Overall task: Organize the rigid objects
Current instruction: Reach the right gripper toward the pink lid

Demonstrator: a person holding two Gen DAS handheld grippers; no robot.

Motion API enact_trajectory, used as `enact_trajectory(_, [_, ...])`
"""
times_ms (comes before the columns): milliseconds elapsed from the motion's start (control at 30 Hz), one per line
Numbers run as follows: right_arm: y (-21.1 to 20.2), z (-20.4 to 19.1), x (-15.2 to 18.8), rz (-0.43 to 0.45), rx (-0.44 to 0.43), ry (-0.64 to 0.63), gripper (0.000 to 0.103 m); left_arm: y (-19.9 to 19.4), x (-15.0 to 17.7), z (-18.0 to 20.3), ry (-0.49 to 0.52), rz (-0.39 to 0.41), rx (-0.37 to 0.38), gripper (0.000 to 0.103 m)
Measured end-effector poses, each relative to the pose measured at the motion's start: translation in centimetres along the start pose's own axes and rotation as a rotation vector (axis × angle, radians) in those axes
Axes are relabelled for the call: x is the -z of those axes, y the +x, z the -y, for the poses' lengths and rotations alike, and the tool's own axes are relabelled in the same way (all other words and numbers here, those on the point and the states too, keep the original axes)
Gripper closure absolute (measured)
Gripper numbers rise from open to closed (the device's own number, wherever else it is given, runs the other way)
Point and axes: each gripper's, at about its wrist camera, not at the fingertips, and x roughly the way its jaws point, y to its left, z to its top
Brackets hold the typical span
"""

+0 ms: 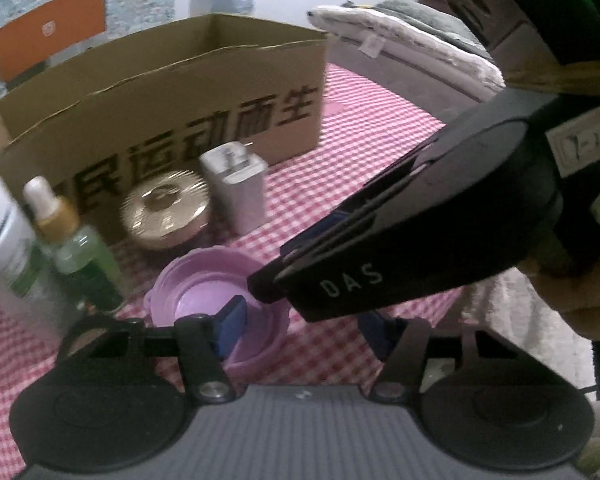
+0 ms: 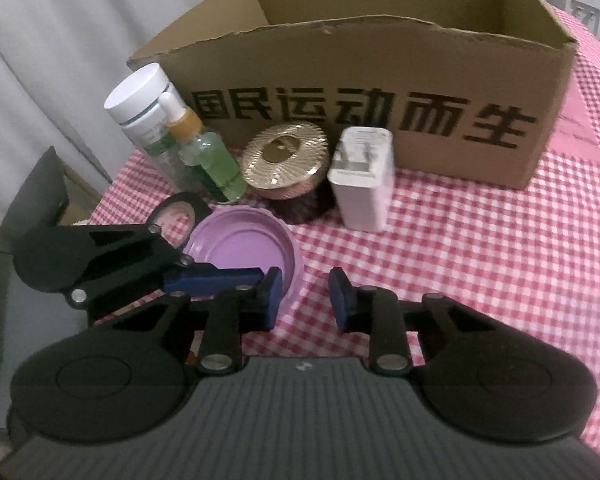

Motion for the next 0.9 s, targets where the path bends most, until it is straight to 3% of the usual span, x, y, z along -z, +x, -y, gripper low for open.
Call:
enact_trajectory(200, [-1.6, 2.6, 1.7, 0.028, 0.037, 0.042, 0.079, 0.7, -1.2, 2.5, 0.058, 0.029, 0.048, 0.040])
enact_trajectory(367, [-2.3, 4.2, 2.6, 0.047, 0.016, 0.078, 0.076, 0.0, -1.2, 3.4, 0.100, 0.085, 0.018, 0.022])
enact_trajectory(433, [-2.4, 4.5, 2.8, 0.054, -0.009, 0.087, 0.069, -0.1, -1.2, 3.2, 0.099, 0.090, -0.001, 0.020])
enact_trajectory(500, [-2.4, 4.7, 2.9, 0.054, -0.056, 0.109, 0.048, -0.4, -1.1, 2.7, 0.080, 0.099, -0.011, 0.020])
enact_trajectory(567, [-2.5, 4.8, 2.9, 0.067, -0.067, 0.138, 0.038, -0.8, -0.8, 2.0, 0.050, 0.111, -0.005, 0.020])
enact_trajectory(633, [-3.2, 4.6, 2.9, 0.101, -0.054, 0.121, 0.035, -1.2, -0.8, 1.1, 0.003, 0.109, 0.024, 0.020])
enact_trajectory(767, [-5.8, 4.3, 3.1, 0.213, -0.034, 0.101, 0.019, -2.2, -0.5, -0.6, -0.099, 0.143, 0.087, 0.020])
enact_trajectory(833, [-7.5, 4.3, 3.2, 0.285, -0.010, 0.090, 0.013, -2.6, -0.3, -1.1, -0.132, 0.158, 0.081, 0.012])
enact_trajectory(900, [-9.3, 4.1, 3.4, 0.365, 0.048, 0.065, 0.001, -2.9, -0.2, -1.3, -0.144, 0.169, 0.062, 0.012])
